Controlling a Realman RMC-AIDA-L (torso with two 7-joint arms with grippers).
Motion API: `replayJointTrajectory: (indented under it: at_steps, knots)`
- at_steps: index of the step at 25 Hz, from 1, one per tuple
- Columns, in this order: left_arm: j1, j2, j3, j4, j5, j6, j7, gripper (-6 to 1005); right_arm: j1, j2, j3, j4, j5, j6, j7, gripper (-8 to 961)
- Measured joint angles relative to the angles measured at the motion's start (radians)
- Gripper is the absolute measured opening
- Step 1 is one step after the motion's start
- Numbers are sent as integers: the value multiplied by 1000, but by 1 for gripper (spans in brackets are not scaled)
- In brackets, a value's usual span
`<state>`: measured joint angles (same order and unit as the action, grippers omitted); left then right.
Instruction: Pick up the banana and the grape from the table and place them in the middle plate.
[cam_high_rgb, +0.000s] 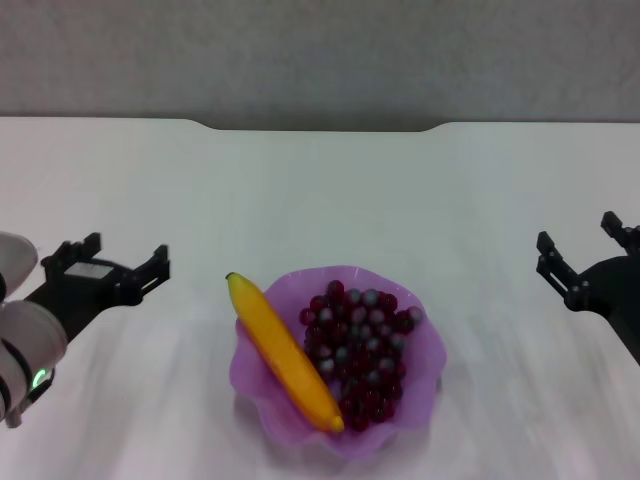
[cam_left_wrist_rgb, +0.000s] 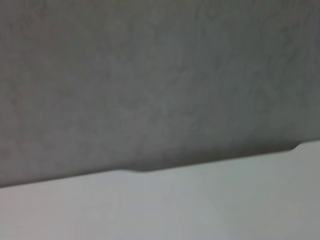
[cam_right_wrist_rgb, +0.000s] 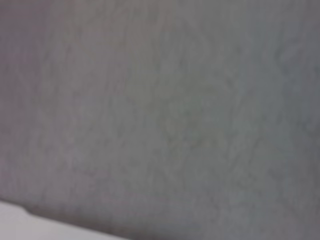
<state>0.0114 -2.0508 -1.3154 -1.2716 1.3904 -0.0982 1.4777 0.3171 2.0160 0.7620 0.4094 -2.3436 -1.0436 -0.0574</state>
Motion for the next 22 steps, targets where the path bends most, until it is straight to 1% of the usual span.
replayJointTrajectory:
  at_steps: [3, 5, 9, 13, 14, 15, 17, 19, 20, 21, 22]
  knots:
    - [-26, 0, 0, 64, -55, 50, 95, 891, -1, 2, -4, -5, 0, -2, 7, 847]
    - [-40, 1, -3, 94, -60, 66, 113, 891, 1, 2, -11, -7, -2, 4, 5, 847]
    - [-75, 1, -8, 174, -54, 118, 135, 892, 2, 1, -16, -19, -1, 12, 2, 842]
    - [-129, 1, -4, 271, -45, 213, 134, 892, 4, 2, -16, -26, 0, 12, 2, 841]
    - [-129, 1, -4, 271, -45, 213, 134, 892, 4, 2, -16, -27, 0, 12, 2, 842]
    - [-134, 1, -1, 279, -30, 240, 129, 892, 4, 2, -16, -27, 1, 12, 2, 842]
    - [-140, 0, 8, 282, 12, 285, 97, 892, 4, 2, -16, -27, 2, 15, 2, 842]
    - [-135, 2, 49, 271, 99, 345, -10, 892, 4, 1, -15, -27, 2, 26, 2, 841]
    - [-127, 5, 85, 266, 172, 397, -95, 893, 4, 1, -15, -28, 2, 34, 2, 841]
    - [-119, 6, 133, 272, 281, 480, -218, 893, 5, 1, -15, -27, 2, 37, 2, 841]
    - [-112, 7, 165, 281, 347, 531, -294, 893, 5, 1, -15, -28, 3, 41, 1, 841]
